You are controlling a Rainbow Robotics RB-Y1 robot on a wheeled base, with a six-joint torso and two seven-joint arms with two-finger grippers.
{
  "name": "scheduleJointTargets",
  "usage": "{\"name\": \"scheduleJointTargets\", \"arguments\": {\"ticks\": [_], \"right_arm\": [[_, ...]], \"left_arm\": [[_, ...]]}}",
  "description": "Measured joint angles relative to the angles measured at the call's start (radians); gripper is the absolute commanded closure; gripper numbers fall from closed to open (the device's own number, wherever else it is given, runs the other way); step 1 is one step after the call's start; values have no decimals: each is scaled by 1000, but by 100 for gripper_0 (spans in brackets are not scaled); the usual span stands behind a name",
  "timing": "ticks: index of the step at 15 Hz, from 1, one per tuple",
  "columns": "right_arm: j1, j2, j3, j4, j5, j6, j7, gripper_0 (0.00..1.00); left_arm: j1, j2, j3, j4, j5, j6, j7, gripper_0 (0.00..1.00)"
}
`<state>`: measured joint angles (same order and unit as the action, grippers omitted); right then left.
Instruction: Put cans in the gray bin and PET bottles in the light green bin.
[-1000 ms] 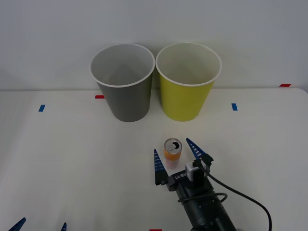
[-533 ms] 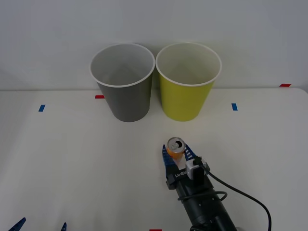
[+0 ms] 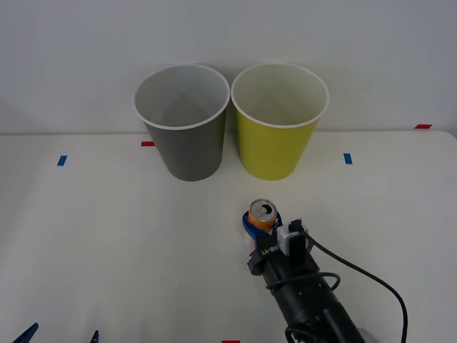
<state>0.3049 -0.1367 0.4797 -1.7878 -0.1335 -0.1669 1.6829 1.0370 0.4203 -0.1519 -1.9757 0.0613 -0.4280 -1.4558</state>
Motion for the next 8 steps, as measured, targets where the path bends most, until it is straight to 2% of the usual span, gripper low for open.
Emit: {"name": "scheduleJointTargets", "arguments": {"ticks": [2, 5, 8], "right_arm": [[13, -18, -7, -150, -3, 163, -3, 100], [6, -32, -20, -220, -7, 257, -11, 100], [-15, -35, -40, -357, -8, 516, -15, 100]], "left_arm": [[0, 0, 0, 0, 0, 0, 0, 0], [0, 0, 0, 0, 0, 0, 0, 0], [0, 0, 0, 0, 0, 0, 0, 0]]}}
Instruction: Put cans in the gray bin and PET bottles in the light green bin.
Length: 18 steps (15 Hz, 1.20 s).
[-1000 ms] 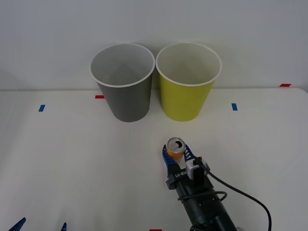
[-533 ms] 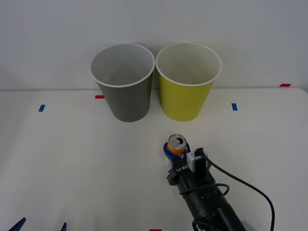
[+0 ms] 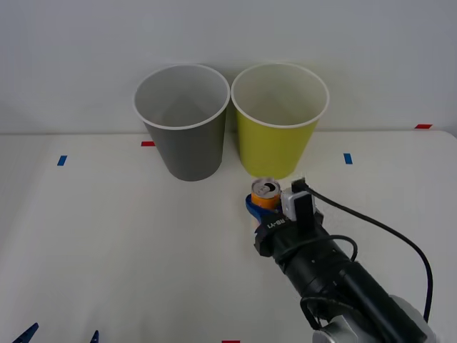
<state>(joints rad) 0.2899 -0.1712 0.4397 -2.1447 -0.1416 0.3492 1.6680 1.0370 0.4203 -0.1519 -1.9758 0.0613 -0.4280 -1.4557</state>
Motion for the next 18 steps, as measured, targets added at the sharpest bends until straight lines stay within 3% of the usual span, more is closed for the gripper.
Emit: {"name": "scheduleJointTargets", "arguments": {"ticks": [3, 11, 18], "right_arm": [[-74, -1, -27, -137, -14, 254, -17, 100], [-339, 3, -60, -165, -76, 463, -65, 100], [-640, 126, -132, -159, -107, 779, -157, 100]], "left_arm": [[0, 0, 0, 0, 0, 0, 0, 0], [0, 0, 0, 0, 0, 0, 0, 0], [0, 0, 0, 0, 0, 0, 0, 0]]}}
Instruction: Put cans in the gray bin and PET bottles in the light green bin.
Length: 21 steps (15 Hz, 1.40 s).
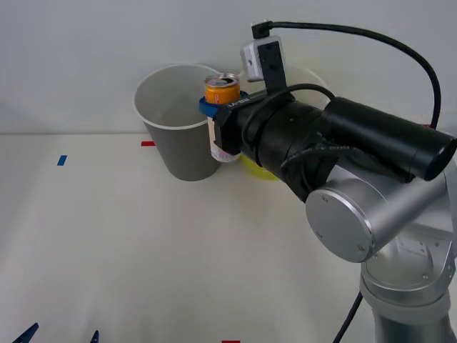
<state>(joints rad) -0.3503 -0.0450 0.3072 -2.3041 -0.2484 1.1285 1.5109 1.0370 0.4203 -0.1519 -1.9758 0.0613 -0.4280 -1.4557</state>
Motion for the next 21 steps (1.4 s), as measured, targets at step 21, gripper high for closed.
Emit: {"name": "scheduleJointTargets", "arguments": {"ticks": [21], "right_arm": [[-486, 60, -44, 864, -14, -644, -28, 100]], "left_arm": [[0, 0, 0, 0, 0, 0, 0, 0]]}}
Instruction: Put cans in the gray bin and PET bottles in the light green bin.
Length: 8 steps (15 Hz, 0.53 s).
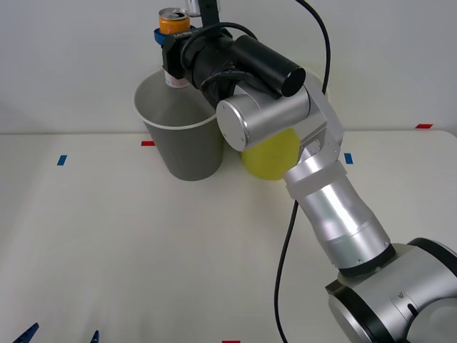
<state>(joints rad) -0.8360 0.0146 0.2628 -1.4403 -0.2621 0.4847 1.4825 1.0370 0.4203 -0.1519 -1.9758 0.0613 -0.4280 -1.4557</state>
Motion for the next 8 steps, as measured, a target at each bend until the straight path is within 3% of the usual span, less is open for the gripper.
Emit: {"name": "scheduleJointTargets", "arguments": {"ticks": [3, 4, 7, 8], "right_arm": [[-26, 1, 4, 59, 0, -54, -3, 98], [-28, 1, 4, 62, -1, -61, -7, 71], [-29, -1, 4, 63, -2, -67, -17, 9], [-29, -3, 4, 62, -1, -67, -15, 0]], "left_arm": [[0, 0, 0, 0, 0, 0, 0, 0], [0, 0, 0, 0, 0, 0, 0, 0], [0, 0, 0, 0, 0, 0, 0, 0], [0, 0, 0, 0, 0, 0, 0, 0]]}}
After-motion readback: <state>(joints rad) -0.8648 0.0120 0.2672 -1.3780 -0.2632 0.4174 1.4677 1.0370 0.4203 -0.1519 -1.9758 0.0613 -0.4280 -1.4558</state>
